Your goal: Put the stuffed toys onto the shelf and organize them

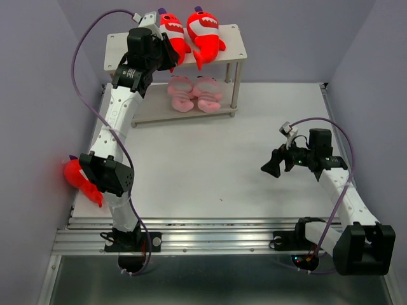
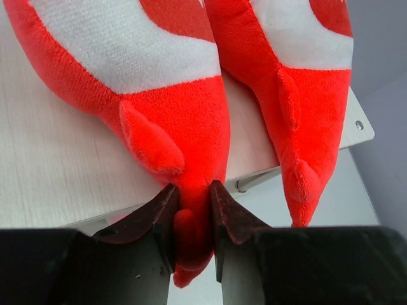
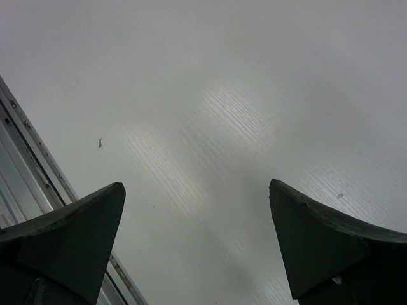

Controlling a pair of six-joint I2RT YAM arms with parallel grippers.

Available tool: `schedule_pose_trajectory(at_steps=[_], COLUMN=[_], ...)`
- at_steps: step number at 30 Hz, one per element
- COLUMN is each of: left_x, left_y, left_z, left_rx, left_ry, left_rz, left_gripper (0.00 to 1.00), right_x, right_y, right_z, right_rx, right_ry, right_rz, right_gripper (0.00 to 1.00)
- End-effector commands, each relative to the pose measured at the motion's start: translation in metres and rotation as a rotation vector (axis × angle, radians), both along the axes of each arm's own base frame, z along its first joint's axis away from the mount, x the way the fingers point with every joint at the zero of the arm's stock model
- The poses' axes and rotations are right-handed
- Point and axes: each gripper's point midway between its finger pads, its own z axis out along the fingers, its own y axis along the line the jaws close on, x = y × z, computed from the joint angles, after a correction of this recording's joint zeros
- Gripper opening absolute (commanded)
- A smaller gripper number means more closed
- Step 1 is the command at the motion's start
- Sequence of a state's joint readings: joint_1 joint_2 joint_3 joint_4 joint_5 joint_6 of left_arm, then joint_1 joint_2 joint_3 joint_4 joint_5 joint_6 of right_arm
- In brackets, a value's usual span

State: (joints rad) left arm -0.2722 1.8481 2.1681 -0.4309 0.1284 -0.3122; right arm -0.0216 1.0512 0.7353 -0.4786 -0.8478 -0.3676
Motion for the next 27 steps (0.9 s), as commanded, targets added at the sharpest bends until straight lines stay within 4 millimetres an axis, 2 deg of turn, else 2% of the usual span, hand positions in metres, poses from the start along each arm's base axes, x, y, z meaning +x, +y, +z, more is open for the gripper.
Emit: schedule_pose_trajectory(at_steps=[1,8,9,11,13,14,17,19,23,27], left_x=[-0.014,-0.013,-0.013,-0.013,-0.014,-0.014,-0.018,-0.021,-0.028,-0.043], left_y=[0.005,0.003,0.003,0.003,0.003,0.003,0.003,0.004,0.007,0.017], left_z=[0.048,0.049,0.049,0.051,0.055,0.056,0.065,0.072,0.087,0.114], left_rx=[-0.04,-0.047,-0.049,-0.053,-0.06,-0.062,-0.085,-0.096,-0.118,-0.132], left_ry=[-0.123,-0.127,-0.128,-0.131,-0.138,-0.14,-0.154,-0.168,-0.199,-0.261], left_rz=[-0.007,-0.012,-0.012,-0.011,-0.014,-0.013,-0.014,-0.013,-0.005,0.017], left_gripper=[0.37,0.49,0.57,0.58,0.68,0.69,0.79,0.9,0.96,0.99], right_x=[0.009,0.01,0.01,0.01,0.01,0.01,0.01,0.01,0.009,0.009], right_y=[-0.004,-0.006,-0.006,-0.006,-0.006,-0.006,-0.006,-0.006,-0.006,-0.006], right_z=[0.011,0.011,0.01,0.011,0.01,0.011,0.01,0.01,0.01,0.011], right_rx=[-0.009,-0.009,-0.01,-0.01,-0.01,-0.01,-0.01,-0.01,-0.009,-0.008], right_ry=[-0.076,-0.078,-0.077,-0.079,-0.076,-0.079,-0.077,-0.077,-0.078,-0.078], right_rz=[-0.005,-0.014,-0.014,-0.014,-0.014,-0.014,-0.014,-0.014,-0.013,-0.012], right_gripper=[1.0,1.0,1.0,1.0,1.0,1.0,1.0,1.0,1.0,1.0])
